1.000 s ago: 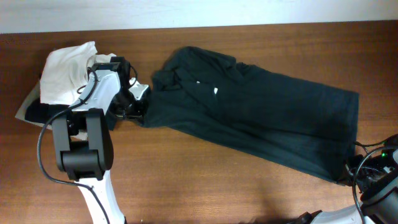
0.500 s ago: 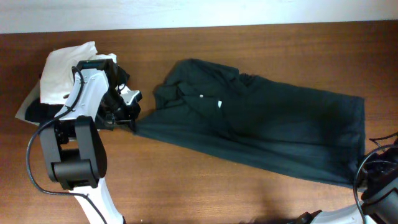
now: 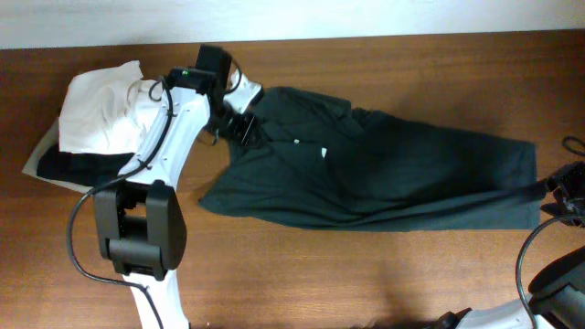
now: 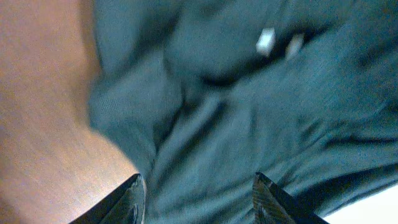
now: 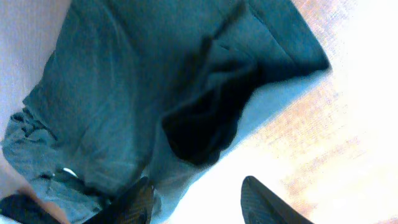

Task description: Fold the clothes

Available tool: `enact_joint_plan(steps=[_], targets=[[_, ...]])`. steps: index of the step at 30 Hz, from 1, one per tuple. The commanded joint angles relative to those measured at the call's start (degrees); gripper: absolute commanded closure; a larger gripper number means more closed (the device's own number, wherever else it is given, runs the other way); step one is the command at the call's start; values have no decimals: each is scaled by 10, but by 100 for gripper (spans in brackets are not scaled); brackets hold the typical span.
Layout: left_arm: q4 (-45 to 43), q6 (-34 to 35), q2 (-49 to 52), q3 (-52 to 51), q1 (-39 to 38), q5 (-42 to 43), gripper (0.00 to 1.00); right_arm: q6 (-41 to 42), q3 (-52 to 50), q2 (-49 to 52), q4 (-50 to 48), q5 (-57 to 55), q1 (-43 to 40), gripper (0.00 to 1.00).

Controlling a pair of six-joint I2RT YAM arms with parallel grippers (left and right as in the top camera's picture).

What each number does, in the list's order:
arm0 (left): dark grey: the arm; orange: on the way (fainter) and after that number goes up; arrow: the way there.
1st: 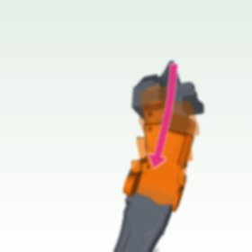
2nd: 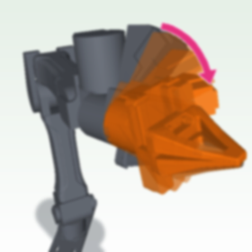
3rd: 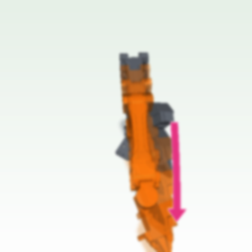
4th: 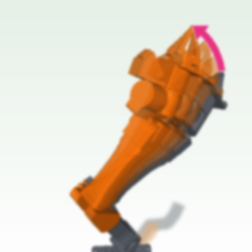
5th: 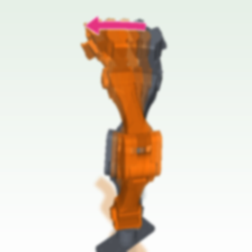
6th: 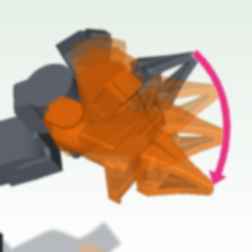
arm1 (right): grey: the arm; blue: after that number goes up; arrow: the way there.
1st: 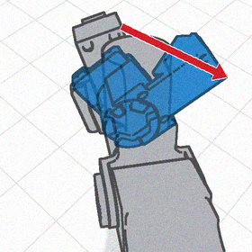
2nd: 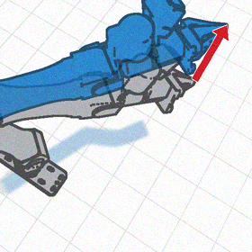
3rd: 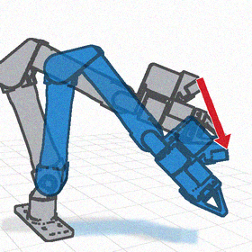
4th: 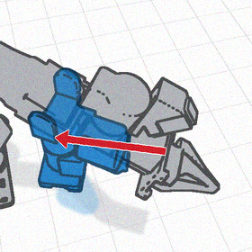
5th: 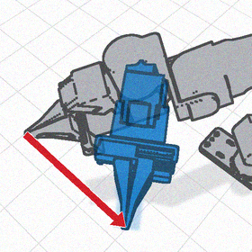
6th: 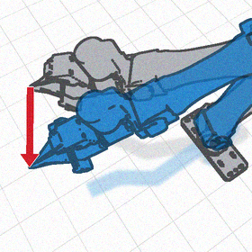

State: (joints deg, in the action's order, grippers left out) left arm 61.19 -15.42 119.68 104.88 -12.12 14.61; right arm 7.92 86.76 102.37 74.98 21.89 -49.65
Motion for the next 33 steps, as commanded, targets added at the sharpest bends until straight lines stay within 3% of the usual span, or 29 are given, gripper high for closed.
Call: enact_joint_plan(steps=[1,4,7,8,9,11,12,16,18,19,20,21,23,25,28,29,33], targets=[[-3,9,-14,67,-7,-1,41,24,14,-4,18,-102,1,50],[41,10,-14,67,-5,-66,41,104,14,-4,40,-248,0,51],[66,8,-14,67,-5,-106,40,124,13,-4,73,-283,0,49],[68,8,-14,67,-5,-106,39,135,13,-4,84,-304,0,41],[69,8,-14,67,-5,-106,37,152,12,-4,91,-317,-1,25],[69,8,-14,67,-5,-106,33,164,-6,-4,75,-312,-3,2],[70,8,-14,67,-5,-106,32,146,-28,-4,57,-273,-2,1],[71,8,-14,67,-5,-106,31,27,-94,-4,-15,-108,-3,0],[73,8,-14,67,-5,-106,31,-92,-95,-4,-22,83,-4,4],[74,8,-14,67,-5,-106,31,-10,-95,-4,-14,9,-7,9],[75,8,-14,67,-5,-106,31,124,-95,-4,-10,-183,-10,1],[76,8,-14,67,-5,-106,31,162,-95,-4,-8,-244,-10,1],[79,8,-14,67,-5,-106,30,145,-95,-4,-18,-210,-10,1],[80,8,-14,67,-5,-105,25,65,-94,-4,-58,-89,-10,1],[63,8,-14,67,-5,-38,26,-6,-93,-4,-118,70,0,13],[49,8,-14,67,-6,2,26,-7,-90,-4,-132,93,6,13],[-52,8,-7,67,-10,11,26,-40,-55,-4,-153,132,46,12]])
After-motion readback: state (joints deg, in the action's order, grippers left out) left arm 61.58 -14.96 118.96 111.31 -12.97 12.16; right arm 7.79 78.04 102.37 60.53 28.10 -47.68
